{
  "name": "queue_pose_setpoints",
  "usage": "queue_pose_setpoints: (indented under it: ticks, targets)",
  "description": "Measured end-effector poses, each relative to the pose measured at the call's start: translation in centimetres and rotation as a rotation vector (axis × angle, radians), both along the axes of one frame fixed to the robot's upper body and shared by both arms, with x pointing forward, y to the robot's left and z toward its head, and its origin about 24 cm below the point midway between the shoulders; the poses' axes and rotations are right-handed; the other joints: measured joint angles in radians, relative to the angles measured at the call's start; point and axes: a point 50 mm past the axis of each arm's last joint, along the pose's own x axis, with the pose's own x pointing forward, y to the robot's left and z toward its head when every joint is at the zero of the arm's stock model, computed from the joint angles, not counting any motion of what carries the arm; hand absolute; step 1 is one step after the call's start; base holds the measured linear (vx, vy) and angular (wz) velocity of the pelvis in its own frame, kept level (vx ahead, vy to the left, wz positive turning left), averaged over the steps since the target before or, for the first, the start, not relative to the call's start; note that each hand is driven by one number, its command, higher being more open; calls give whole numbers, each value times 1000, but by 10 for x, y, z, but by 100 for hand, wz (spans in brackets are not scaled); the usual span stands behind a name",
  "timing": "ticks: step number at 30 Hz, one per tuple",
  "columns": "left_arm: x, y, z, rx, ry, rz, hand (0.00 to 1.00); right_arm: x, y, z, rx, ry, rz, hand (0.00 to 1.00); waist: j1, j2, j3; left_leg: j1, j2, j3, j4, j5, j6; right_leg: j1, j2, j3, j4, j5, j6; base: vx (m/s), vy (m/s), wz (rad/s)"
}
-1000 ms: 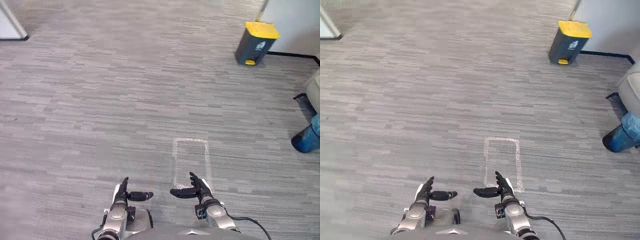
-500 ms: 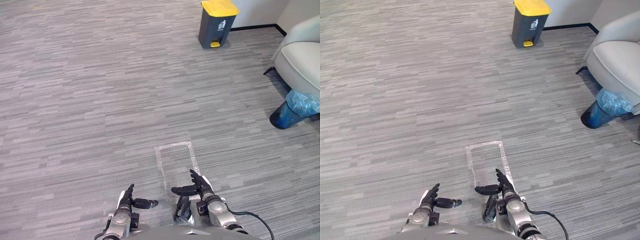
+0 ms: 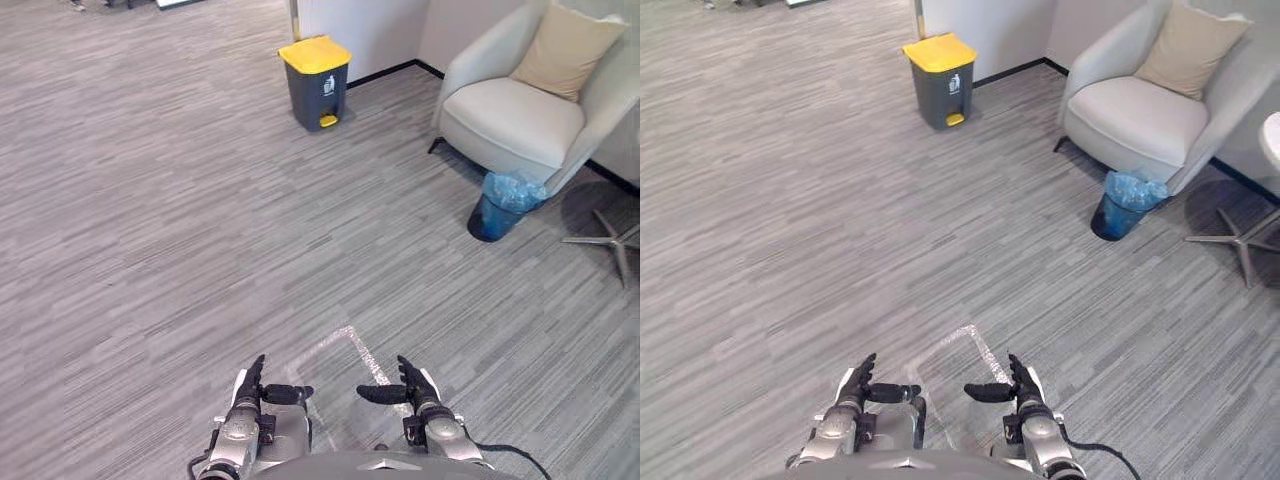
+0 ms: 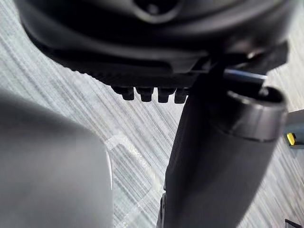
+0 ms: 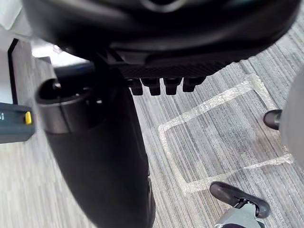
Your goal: Organize the slippers on the shoe rack
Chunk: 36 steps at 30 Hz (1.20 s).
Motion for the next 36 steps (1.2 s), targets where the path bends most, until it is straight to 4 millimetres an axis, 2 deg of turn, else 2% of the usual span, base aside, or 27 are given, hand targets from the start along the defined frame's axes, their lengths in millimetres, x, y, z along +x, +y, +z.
queue_pose_setpoints:
  ticks: [2,3,5,6,7,10,11,12,13,14,16,17,18,19,20,21,22,23,24,26,27,28,29,31,33,36]
  targets:
    - [-2,-1,-1,-2,10,1,100,0,0,0,1,0,2,100,3,3,1,43,-7,49,-30,-14,13,-23,-21,17,59,-2,4,182,206,-81]
    - [-4,-1,-2,-3,17,5,100,0,3,0,8,1,8,100,11,9,2,106,-3,111,-82,-8,30,-61,-41,-9,151,2,12,212,219,-130]
    - [-7,-1,-3,-1,24,5,100,2,8,1,16,-4,19,100,9,12,2,180,10,191,-145,-2,39,-105,-84,-142,249,13,30,121,108,-122]
    - [-8,-1,-3,1,28,2,100,4,11,1,21,-4,29,100,8,16,1,201,17,218,-169,0,43,-125,-108,-249,280,5,25,128,69,-107]
    - [-9,-1,-4,4,35,-12,100,6,15,1,22,-6,50,100,1,20,3,223,37,258,-194,0,43,-153,-120,-390,297,-16,-3,152,56,-85]
    - [-7,-4,-5,4,45,-31,100,11,16,3,21,-20,59,100,-8,30,11,231,79,287,-204,0,42,-206,-104,-519,274,-23,-25,124,-79,-61]
    - [-7,-3,-5,1,50,-34,100,10,17,3,22,-18,57,100,-6,13,7,241,78,308,-204,0,28,-228,-92,-560,139,57,-55,140,-123,-50]
    - [-7,1,-5,9,47,-36,100,9,17,2,24,-16,56,100,-6,-11,5,254,60,307,-205,-6,12,-231,-96,-548,90,140,-99,201,-140,-57]
    - [-7,-2,-5,2,52,-33,100,13,13,3,12,-21,57,100,-9,16,16,276,86,301,-212,-19,-7,-213,-69,-536,94,135,-104,160,-123,-45]
    - [-8,-7,-6,-12,54,-33,100,15,7,4,-1,-28,48,100,-9,31,9,274,97,297,-215,-19,-7,-213,-48,-526,75,133,-105,155,-127,-44]
    - [-8,-12,-7,-24,54,-42,100,14,-1,4,-20,-27,30,100,-13,47,3,275,114,293,-211,-26,-19,-209,-25,-525,56,128,-111,135,-128,-15]
    - [-6,-14,-6,-27,52,-58,100,10,-7,3,-27,-18,7,100,-16,56,5,272,137,288,-177,-42,-44,-190,-3,-529,36,119,-113,127,-121,0]
    - [-6,-15,-6,-31,52,-66,100,10,-9,3,-26,-16,-5,100,-16,55,6,253,161,275,-103,-62,-65,-165,19,-529,10,114,-110,88,-111,0]
    - [-6,-15,-6,-35,51,-67,100,9,-9,2,-25,-14,-8,100,-16,53,7,237,175,269,-44,-74,-69,-146,31,-527,-7,116,-111,92,-124,-13]
    - [-6,-13,-6,-35,51,-65,100,5,-9,1,-25,-3,-11,100,-10,52,8,199,207,268,93,-86,-83,-114,54,-511,-32,116,-113,137,-129,-39]
    - [-4,-13,-5,-36,39,-54,100,4,-9,1,-24,-5,-6,100,3,53,8,139,239,259,254,-94,-78,-92,76,-476,-48,112,-126,114,-96,-70]
    - [-3,-13,-3,-37,28,-49,100,3,-10,0,-31,-3,0,100,17,57,9,111,240,228,323,-119,-79,-85,90,-444,-54,111,-129,116,-1,-104]
    - [-2,-15,-2,-43,17,-49,100,3,-12,0,-34,-3,1,100,22,68,8,90,226,194,340,-148,-75,-81,101,-402,-55,111,-131,107,72,-128]
    - [-3,-16,-3,-47,19,-50,100,2,-12,0,-34,-1,-2,100,17,71,8,63,182,148,296,-177,-68,-80,104,-353,-55,111,-132,158,120,-128]
    - [-2,-15,-2,-43,12,-46,100,2,-12,0,-37,2,-4,100,20,68,10,35,114,42,178,-179,-64,-79,102,-281,-53,116,-135,137,143,-116]
    - [-2,-15,-2,-41,10,-45,100,2,-12,0,-40,1,-6,100,21,68,10,27,95,-3,129,-174,-60,-79,101,-256,-50,115,-130,116,165,-113]
    - [-1,-15,-1,-40,9,-44,100,2,-13,0,-44,1,-10,100,22,77,6,30,73,-71,49,-107,-57,-79,103,-215,-39,113,-108,136,180,-101]
    - [-3,-16,-2,-40,13,-40,100,2,-15,0,-51,3,-13,100,22,75,3,55,65,-68,25,-53,-37,-75,107,-183,-36,112,-90,159,180,-82]
    - [2,-14,0,-25,1,-54,100,1,-11,-1,-44,3,-16,100,17,43,-6,66,41,-47,25,-53,-34,-61,85,-157,-71,122,-64,247,202,-41]
    - [1,-13,-1,-20,9,-58,100,-4,-10,-3,-39,19,-20,100,17,35,-7,94,25,-44,10,-54,-32,-32,71,-150,-99,127,-56,188,160,-17]
    - [-5,-11,-4,-15,38,-61,100,-7,-10,-4,-29,27,-46,100,15,37,-8,164,13,-30,-44,-53,-25,19,59,-136,-126,127,-47,109,73,-12]
